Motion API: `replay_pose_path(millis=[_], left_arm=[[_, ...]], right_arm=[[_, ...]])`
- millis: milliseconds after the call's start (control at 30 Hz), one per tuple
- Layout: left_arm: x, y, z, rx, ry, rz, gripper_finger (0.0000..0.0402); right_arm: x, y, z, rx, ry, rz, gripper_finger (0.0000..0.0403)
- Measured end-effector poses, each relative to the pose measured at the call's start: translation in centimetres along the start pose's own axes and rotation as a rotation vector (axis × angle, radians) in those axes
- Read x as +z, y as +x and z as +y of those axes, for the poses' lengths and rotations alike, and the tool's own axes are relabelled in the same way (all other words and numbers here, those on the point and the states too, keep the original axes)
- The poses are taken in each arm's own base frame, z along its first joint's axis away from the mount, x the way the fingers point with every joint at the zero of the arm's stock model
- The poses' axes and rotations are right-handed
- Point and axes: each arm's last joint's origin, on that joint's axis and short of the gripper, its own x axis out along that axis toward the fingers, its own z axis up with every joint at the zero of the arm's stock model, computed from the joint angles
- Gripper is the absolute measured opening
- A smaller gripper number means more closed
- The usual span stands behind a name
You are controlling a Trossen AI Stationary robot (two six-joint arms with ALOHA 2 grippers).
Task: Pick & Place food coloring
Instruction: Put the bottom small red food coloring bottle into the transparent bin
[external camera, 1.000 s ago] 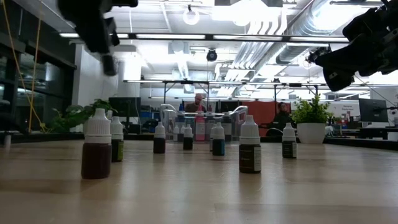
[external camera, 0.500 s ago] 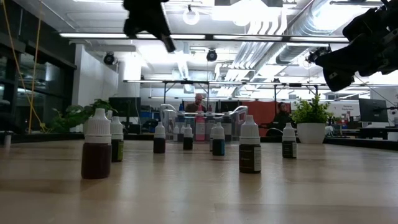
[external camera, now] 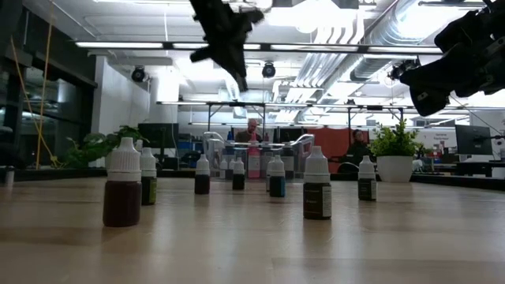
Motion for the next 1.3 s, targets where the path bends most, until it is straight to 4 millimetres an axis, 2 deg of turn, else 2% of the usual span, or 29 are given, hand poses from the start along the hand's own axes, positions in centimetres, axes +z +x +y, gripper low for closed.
replay_pose_path(millis=[167,367,767,1133,1300], left_arm=[[1.5,3.0,1.3,0.052,-0.043,0.024,0.0042],[2.1,6.6,2.6,0.111,-0.049,0.093,0.0042],[2.9,10.1,3.2,0.202,0.001,0.113,0.0042],[2.7,13.3,3.0,0.217,0.043,0.14,0.0042],[2.5,14.7,3.7,0.24,0.056,0.165,0.0042]], right_arm=[[0.0,0.0,0.0,0.0,0.0,0.001,0.0],[0.0,0.0,0.0,0.0,0.0,0.001,0.0],[0.0,0.0,0.0,0.0,0.0,0.001,0.0],[0.0,0.0,0.0,0.0,0.0,0.001,0.0],[0.0,0.0,0.0,0.0,0.0,0.001,0.0]])
